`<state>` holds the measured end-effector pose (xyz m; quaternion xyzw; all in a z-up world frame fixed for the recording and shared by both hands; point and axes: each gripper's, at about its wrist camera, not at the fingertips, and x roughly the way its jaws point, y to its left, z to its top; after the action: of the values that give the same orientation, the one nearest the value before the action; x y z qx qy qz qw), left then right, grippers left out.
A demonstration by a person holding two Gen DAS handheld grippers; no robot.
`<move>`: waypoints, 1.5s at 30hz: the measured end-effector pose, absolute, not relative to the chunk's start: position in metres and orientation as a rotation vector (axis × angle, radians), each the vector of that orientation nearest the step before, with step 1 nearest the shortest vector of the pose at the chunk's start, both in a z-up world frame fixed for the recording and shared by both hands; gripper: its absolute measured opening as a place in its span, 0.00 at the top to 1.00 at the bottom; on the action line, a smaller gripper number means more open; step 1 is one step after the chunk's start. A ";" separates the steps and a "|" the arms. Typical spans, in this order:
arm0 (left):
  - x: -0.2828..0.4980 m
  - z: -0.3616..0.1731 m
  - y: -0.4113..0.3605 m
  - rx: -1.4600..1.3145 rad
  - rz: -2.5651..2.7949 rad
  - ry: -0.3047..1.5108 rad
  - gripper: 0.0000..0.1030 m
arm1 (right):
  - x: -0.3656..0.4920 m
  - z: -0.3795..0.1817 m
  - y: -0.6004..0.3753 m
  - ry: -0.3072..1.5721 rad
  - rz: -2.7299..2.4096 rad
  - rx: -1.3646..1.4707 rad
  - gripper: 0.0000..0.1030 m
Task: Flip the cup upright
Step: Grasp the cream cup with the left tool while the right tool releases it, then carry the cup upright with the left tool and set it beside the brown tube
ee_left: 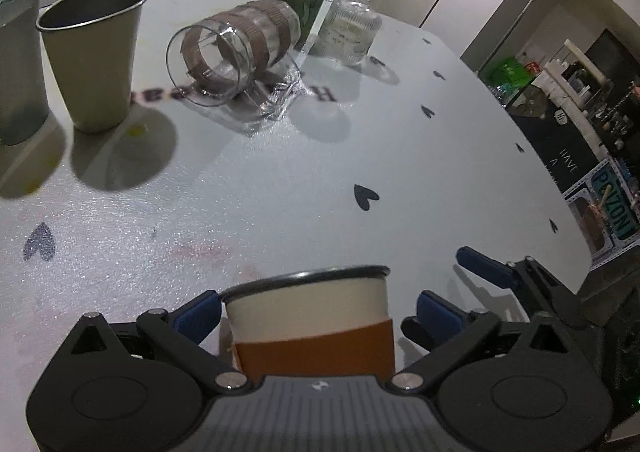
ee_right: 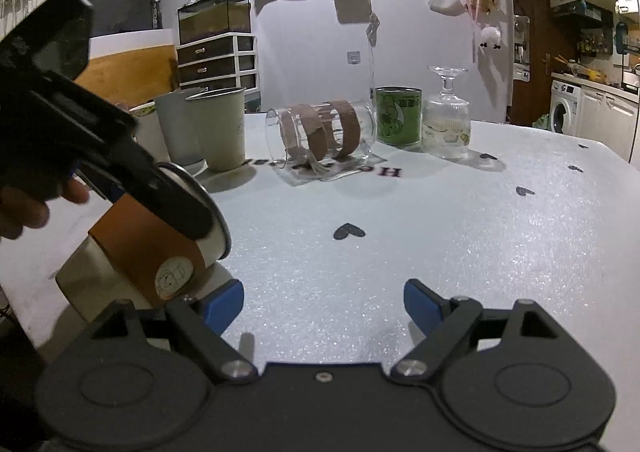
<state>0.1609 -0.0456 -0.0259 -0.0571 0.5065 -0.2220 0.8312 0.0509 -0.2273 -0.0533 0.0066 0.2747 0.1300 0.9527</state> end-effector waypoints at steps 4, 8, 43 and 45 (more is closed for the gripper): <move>0.158 -0.025 -0.034 -0.157 -0.456 1.059 0.18 | 0.047 -0.051 -0.227 0.548 0.258 0.008 0.15; 0.141 -0.016 -0.020 -0.154 -0.433 0.960 0.18 | 0.043 -0.046 -0.224 0.529 0.261 0.004 0.15; 0.113 0.016 0.197 -0.045 0.385 0.465 0.19 | 0.029 -0.025 -0.164 0.480 0.362 -0.101 0.15; 0.120 0.016 0.208 -0.046 0.424 0.463 0.19 | 0.029 -0.025 -0.162 0.479 0.367 -0.106 0.15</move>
<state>0.1204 0.2081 0.0163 -0.0228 0.2278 0.2085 0.9508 0.0287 -0.1616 -0.0247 -0.0523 0.2358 0.1807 0.9534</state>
